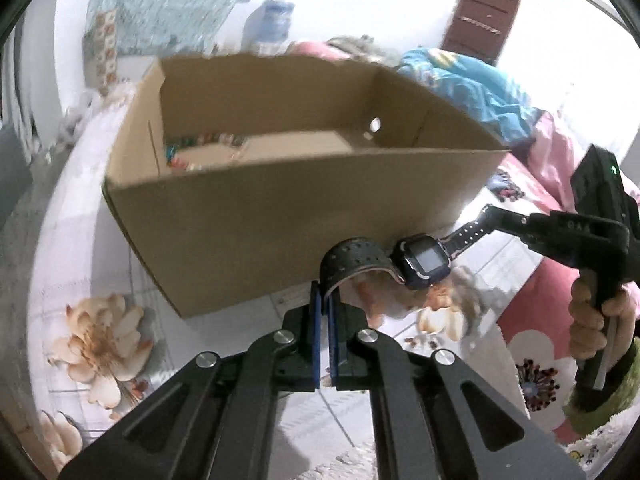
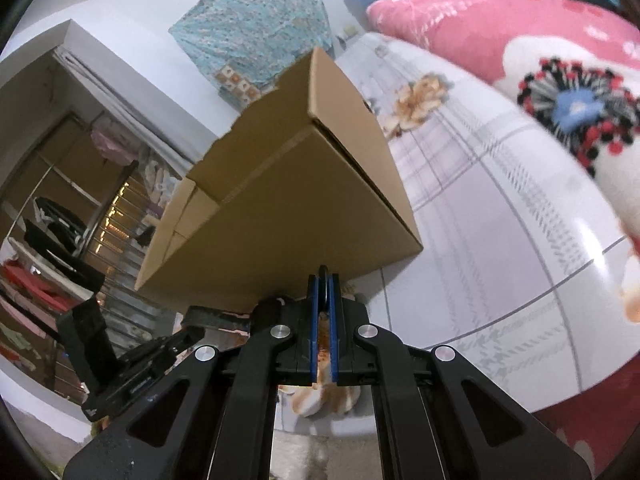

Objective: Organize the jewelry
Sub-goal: 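Lift the smartwatch with the right gripper and carry it over the box, then lower the smartwatch into the box and open the right gripper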

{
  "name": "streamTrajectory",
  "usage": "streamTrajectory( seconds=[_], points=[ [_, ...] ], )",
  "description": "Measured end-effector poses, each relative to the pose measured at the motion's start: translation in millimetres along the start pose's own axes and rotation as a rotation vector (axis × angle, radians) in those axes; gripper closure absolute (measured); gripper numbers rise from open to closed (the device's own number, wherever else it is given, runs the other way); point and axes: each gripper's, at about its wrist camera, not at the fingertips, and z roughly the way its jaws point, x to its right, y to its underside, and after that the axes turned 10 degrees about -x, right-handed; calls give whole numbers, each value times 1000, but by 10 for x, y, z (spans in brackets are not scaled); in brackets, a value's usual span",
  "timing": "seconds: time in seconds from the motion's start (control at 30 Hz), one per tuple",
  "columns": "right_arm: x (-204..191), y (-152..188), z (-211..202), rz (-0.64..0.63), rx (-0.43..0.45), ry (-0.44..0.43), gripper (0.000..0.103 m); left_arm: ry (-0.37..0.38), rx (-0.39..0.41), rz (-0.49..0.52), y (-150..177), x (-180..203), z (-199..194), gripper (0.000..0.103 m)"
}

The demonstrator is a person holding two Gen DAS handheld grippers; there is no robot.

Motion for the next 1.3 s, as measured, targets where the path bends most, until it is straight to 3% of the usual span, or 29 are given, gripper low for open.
streamTrajectory(
  seconds=[0.3,0.5,0.7,0.87,1.07,1.13,1.3],
  points=[
    [-532,-138,-522,-117,95,16,100,88,106,65,-170,157,-598,101],
    [-823,-651,-606,-189,78,-12,100,136,122,61,-537,80,-832,101],
    [-928,-1439,-80,-241,-54,44,100,122,25,35,-1107,-147,-606,101],
    [-956,-1830,543,-289,-181,152,100,51,-149,27,-1496,-339,-59,100],
    [-949,-1979,1018,-339,-260,230,100,-22,-325,36,-1687,-435,425,98],
    [-937,-1999,1129,-377,-272,274,98,-44,-388,34,-1707,-447,547,86],
    [-878,-2033,1196,-387,-278,299,95,-53,-388,-2,-1729,-535,618,77]
  ],
)
